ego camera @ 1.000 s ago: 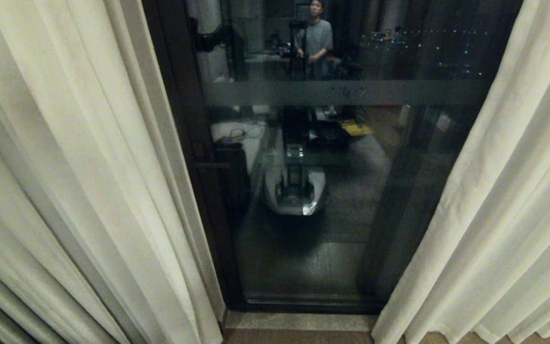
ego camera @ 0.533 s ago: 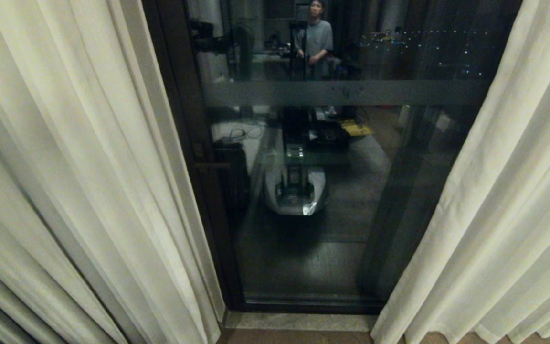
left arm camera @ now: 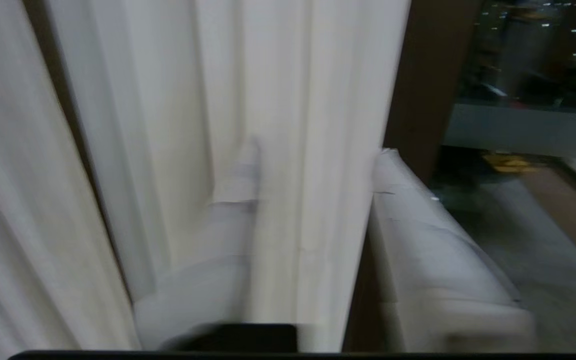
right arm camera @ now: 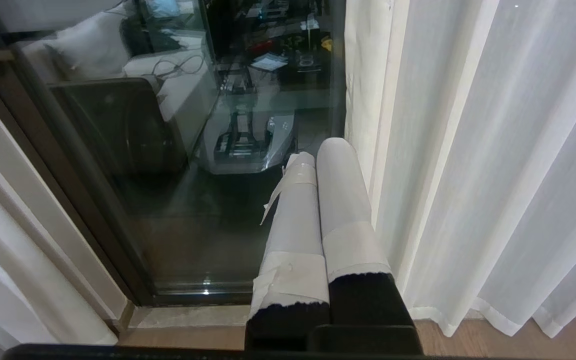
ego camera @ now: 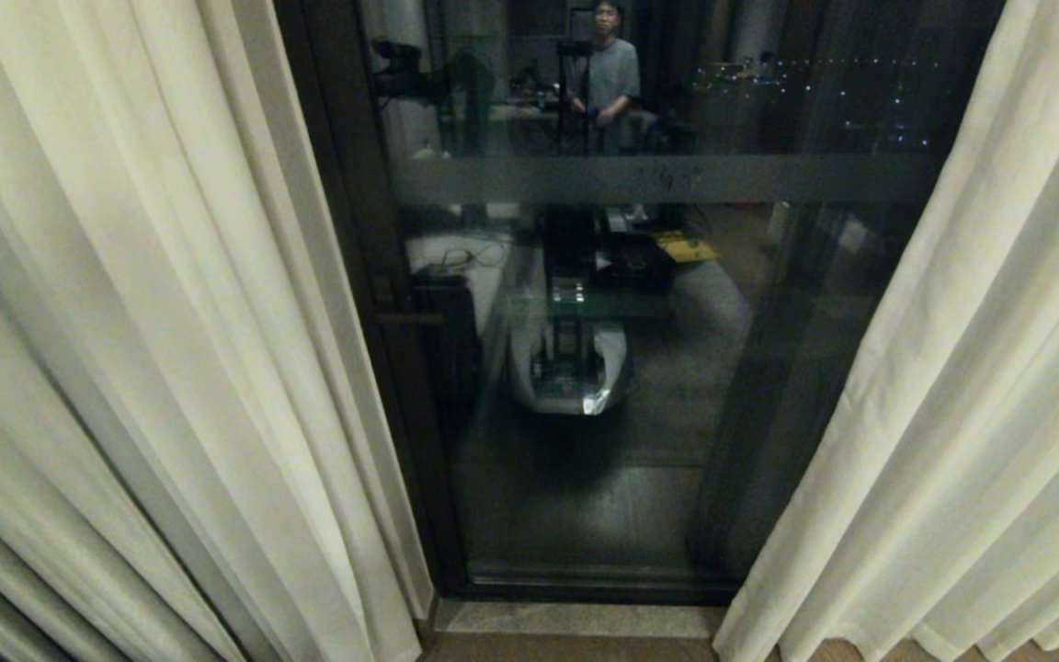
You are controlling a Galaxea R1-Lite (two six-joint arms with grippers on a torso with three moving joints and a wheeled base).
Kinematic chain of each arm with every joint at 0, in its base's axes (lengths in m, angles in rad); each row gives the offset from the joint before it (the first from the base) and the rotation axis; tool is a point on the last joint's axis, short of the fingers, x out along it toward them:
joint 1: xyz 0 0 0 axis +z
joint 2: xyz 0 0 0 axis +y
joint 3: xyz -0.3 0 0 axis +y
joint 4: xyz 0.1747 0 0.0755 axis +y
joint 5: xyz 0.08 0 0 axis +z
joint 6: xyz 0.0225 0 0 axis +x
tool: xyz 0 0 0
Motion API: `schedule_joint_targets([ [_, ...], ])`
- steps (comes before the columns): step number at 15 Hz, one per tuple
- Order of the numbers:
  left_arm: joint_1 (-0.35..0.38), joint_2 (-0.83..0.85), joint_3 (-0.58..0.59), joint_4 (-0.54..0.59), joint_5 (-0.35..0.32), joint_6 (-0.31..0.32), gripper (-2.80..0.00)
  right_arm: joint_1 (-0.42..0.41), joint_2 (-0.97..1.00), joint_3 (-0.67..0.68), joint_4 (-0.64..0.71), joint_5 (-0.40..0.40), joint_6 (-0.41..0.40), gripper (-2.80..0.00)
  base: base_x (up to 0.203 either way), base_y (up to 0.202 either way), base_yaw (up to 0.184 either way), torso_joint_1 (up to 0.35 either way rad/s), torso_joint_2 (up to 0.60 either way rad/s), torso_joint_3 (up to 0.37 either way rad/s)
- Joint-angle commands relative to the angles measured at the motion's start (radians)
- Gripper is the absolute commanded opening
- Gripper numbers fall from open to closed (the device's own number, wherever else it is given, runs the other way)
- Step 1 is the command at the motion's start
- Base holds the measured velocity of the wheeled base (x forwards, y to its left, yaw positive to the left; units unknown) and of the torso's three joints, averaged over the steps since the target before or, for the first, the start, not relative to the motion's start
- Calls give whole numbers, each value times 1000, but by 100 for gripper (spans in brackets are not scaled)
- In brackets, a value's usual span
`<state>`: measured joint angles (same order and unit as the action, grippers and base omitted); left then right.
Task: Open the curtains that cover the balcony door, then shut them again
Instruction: Pull the inner curtains open on both sides
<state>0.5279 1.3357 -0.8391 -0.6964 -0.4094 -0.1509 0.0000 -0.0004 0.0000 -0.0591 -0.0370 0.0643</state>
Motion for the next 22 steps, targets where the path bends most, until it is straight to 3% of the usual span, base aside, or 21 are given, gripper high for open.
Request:
schedule_joint_targets([
  [1,-40,-4,21,-6,-3,0,-280,0,0,0,-1,0,0,-280,0,0,0,0,0,0],
  [6,-119,-63,179,-6,-8,2,-280,0,0,0,-1,0,0,-280,0,0,0,0,0,0],
  [13,-157,-195,374,-6,-181,0,-280,0,0,0,-1,0,0,-280,0,0,0,0,0,0],
  [15,-170,-249,412,-3,-203,-3,-280,0,0,0,-1,0,0,-280,0,0,0,0,0,0],
  [19,-217,-345,514,-3,-202,-44,-280,0,0,0,-1,0,0,-280,0,0,0,0,0,0],
  [22,-342,-427,593,9,-140,-46,-280,0,0,0,-1,0,0,-280,0,0,0,0,0,0],
])
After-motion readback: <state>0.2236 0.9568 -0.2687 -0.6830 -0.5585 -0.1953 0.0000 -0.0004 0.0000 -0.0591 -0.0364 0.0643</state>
